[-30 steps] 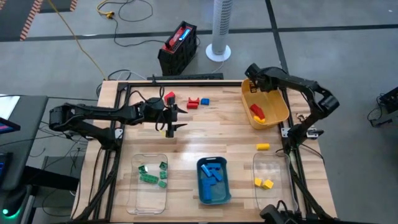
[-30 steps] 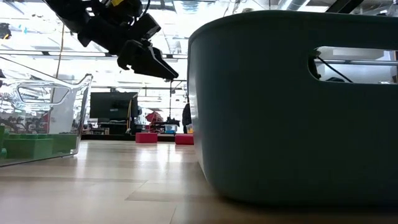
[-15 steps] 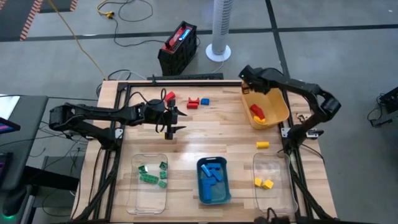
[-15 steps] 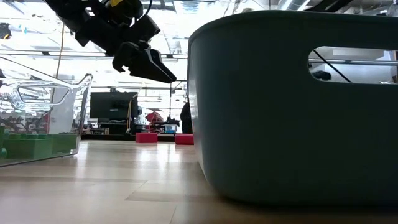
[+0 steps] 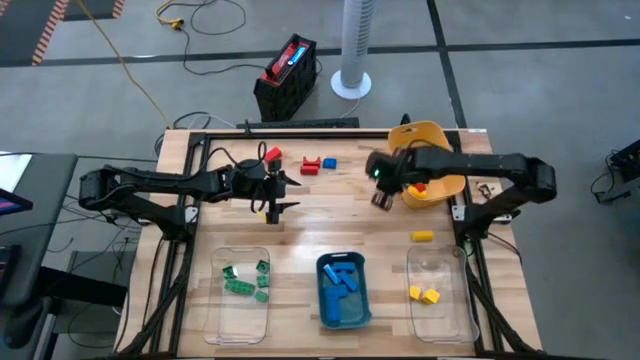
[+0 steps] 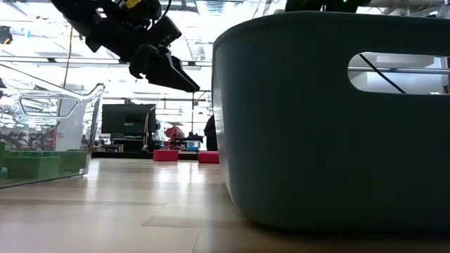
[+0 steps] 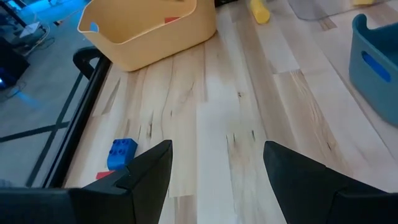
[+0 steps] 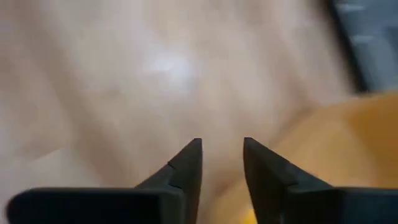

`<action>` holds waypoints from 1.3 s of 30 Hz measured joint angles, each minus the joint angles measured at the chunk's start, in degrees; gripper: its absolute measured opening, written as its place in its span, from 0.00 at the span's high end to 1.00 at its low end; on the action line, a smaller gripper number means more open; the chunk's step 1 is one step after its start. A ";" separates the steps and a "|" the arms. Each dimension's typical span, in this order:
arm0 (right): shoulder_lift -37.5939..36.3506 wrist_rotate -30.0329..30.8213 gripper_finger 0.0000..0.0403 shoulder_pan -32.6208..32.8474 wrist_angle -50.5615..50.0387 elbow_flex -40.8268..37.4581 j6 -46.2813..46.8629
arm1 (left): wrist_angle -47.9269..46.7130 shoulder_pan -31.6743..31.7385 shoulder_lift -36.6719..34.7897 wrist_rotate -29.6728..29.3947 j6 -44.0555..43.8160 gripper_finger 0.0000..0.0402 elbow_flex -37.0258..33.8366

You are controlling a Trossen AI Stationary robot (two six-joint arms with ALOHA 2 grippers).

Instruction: Sort blocks

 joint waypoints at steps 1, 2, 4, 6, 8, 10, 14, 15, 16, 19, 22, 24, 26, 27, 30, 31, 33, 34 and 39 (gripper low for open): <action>0.99 -2.28 0.64 1.09 -1.09 0.59 1.26 | -0.03 0.00 0.00 0.00 -0.52 0.39 0.00; 1.96 -4.55 0.61 1.84 -2.54 1.28 3.38 | -0.09 0.00 0.00 0.00 -1.10 0.39 0.00; 3.98 -8.90 0.57 2.54 -5.87 2.94 9.67 | -0.33 -0.01 0.00 0.02 -2.61 0.39 0.00; 5.91 -13.88 0.52 3.01 -9.24 4.42 15.28 | -0.49 -0.02 0.00 0.02 -4.23 0.39 0.00; 7.68 -16.45 0.49 4.36 -13.23 5.17 17.79 | -0.86 -0.14 -0.02 0.03 -5.67 0.39 0.00; 9.29 -16.71 0.46 6.25 -18.05 5.34 18.96 | -1.40 -0.44 -0.02 0.04 -6.25 0.39 0.00; 12.26 -16.96 0.42 9.94 -26.05 5.34 18.94 | -2.16 -1.45 -0.02 0.09 -6.84 0.39 0.00; 12.75 -16.94 0.42 10.78 -27.12 5.34 18.71 | -2.14 -1.77 -0.02 0.09 -6.92 0.39 0.00; 13.13 -16.94 0.42 11.64 -27.82 5.34 18.60 | -2.14 -2.14 -0.02 0.09 -6.97 0.39 0.00; 14.44 -17.08 0.42 13.89 -28.09 5.34 16.59 | -2.08 -3.08 -0.02 0.09 -7.03 0.39 0.00; 16.22 -17.34 0.42 15.54 -28.66 5.34 12.11 | -2.03 -3.93 -0.02 0.09 -7.73 0.39 0.00; 17.86 -17.31 0.42 16.42 -29.00 5.34 7.14 | -2.01 -4.46 -0.02 0.10 -8.44 0.39 0.00; 19.60 -17.29 0.42 17.39 -29.49 5.34 0.60 | -1.99 -5.01 -0.02 0.09 -9.30 0.39 0.00; 20.39 -17.18 0.42 17.83 -29.84 5.34 -2.99 | -1.99 -5.32 -0.02 0.07 -9.73 0.39 0.00; 22.08 -14.99 0.42 18.89 -30.78 5.34 -10.78 | -1.99 -6.37 -0.02 0.08 -11.27 0.39 0.00; 22.39 -14.61 0.42 18.92 -30.58 5.34 -12.35 | -1.99 -6.76 -0.02 0.07 -11.77 0.39 0.00; 23.13 -14.63 0.42 18.53 -30.50 5.47 -14.05 | -2.01 -7.61 -0.02 0.07 -12.70 0.39 0.00; 23.20 -14.70 0.42 18.18 -30.49 5.56 -14.35 | -2.01 -8.01 -0.02 0.04 -13.14 0.39 0.00; 22.93 -16.42 0.42 15.97 -31.47 7.38 -12.16 | -2.98 -10.53 -0.02 -3.00 -14.82 0.39 0.00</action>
